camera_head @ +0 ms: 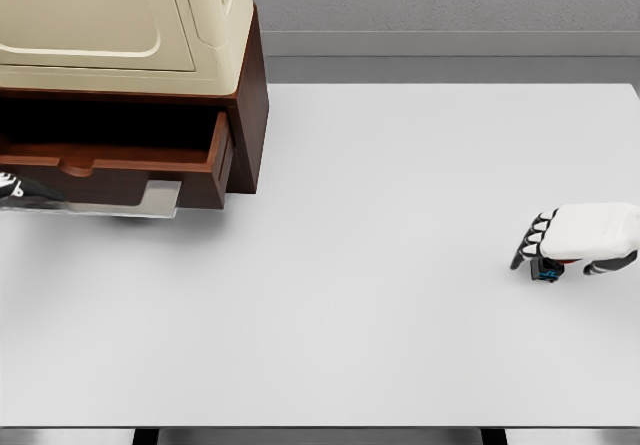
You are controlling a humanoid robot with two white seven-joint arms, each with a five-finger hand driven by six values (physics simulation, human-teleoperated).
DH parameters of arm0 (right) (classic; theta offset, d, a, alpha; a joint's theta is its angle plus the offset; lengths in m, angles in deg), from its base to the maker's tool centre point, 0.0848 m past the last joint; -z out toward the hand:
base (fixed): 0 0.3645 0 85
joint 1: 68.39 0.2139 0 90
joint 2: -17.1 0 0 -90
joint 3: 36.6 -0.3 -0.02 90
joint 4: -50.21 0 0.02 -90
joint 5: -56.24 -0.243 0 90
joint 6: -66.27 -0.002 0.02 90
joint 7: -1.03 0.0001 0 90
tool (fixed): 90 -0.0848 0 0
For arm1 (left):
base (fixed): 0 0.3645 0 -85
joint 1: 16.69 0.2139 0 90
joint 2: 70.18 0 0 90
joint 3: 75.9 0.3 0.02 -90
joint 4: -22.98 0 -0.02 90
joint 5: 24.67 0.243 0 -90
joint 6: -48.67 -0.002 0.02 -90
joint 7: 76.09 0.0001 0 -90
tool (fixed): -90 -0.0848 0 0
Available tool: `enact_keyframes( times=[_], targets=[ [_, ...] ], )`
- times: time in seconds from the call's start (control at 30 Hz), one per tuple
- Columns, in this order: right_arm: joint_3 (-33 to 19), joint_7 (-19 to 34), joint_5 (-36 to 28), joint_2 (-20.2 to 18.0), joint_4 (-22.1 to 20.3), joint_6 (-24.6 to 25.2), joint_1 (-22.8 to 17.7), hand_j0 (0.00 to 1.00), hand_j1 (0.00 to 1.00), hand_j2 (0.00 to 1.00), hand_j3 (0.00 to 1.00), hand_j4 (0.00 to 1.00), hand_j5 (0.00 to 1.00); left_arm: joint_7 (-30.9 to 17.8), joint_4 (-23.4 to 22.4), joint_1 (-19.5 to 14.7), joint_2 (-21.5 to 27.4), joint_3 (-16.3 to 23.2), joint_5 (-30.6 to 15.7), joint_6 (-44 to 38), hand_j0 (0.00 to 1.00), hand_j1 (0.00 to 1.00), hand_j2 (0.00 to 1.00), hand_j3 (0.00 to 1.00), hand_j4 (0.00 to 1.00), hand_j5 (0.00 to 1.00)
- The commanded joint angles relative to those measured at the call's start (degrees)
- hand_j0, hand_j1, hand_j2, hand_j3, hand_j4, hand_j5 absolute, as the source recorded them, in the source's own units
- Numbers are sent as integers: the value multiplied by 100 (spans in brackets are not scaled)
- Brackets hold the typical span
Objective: Open the cabinet drawer with left arm, and place a switch into the drawer with right arm
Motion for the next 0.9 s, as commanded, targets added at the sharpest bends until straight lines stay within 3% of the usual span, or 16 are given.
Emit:
enact_keyframes(
  times=[0.0, 0.3, 0.47, 0.67, 0.77, 0.87],
  targets=[
    [-65, -1, -19, -25, 0, 11, 0, 81, 81, 81, 81, 81, 81, 2, 11, 0, -2, -24, -113, -16, 100, 100, 100, 100, 100, 100],
    [-74, -1, -19, -43, 0, 11, -18, 72, 72, 72, 72, 72, 72, 2, -235, -44, 94, -33, -1080, -16, 100, 100, 100, 100, 100, 100],
    [-83, -1, -19, -34, 8, 11, -18, 71, 71, 71, 71, 71, 71, 2, -287, -44, 103, -24, -1203, -16, 100, 100, 100, 100, 100, 100],
    [-83, -1, -19, -43, 8, 11, -18, 69, 69, 69, 69, 69, 69, 2, -824, -44, 94, -33, -1414, -16, 100, 100, 100, 100, 100, 100],
    [-100, -1, -19, -52, 17, 11, -44, 59, 59, 59, 59, 59, 59, 2, -806, -44, 94, -24, -1370, -16, 100, 100, 100, 100, 100, 100],
    [-100, -1, -19, -52, 17, 11, -53, 55, 55, 55, 55, 55, 55, 2, -824, -44, 94, -6, -1309, -16, 100, 100, 100, 100, 100, 100]
  ],
)
